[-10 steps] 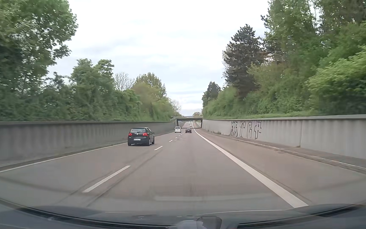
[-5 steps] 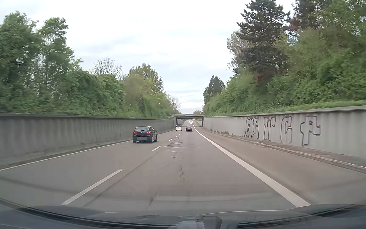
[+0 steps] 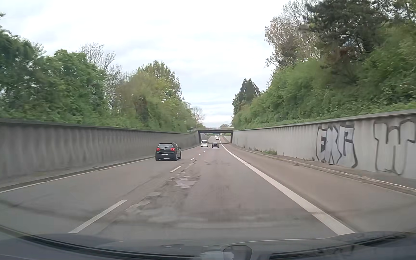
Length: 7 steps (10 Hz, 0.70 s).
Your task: Follow the waypoints while adhering to traffic rules and regulations
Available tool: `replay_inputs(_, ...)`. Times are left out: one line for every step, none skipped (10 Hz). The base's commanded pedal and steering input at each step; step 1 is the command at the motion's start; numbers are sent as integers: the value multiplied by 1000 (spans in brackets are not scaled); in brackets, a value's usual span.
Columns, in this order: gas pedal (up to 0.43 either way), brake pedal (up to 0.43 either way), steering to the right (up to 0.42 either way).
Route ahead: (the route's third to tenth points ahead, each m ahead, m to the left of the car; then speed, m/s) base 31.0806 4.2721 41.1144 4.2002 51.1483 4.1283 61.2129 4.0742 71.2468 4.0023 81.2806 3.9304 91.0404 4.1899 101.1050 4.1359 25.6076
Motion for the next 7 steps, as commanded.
replay_inputs(209, 0, -1)
replay_inputs(197, 0, -1)
replay_inputs(197, 0, -1)
replay_inputs(189, 0, -1)
replay_inputs(177, 0, -1)
replay_inputs(177, 0, -1)
replay_inputs(177, 0, -1)
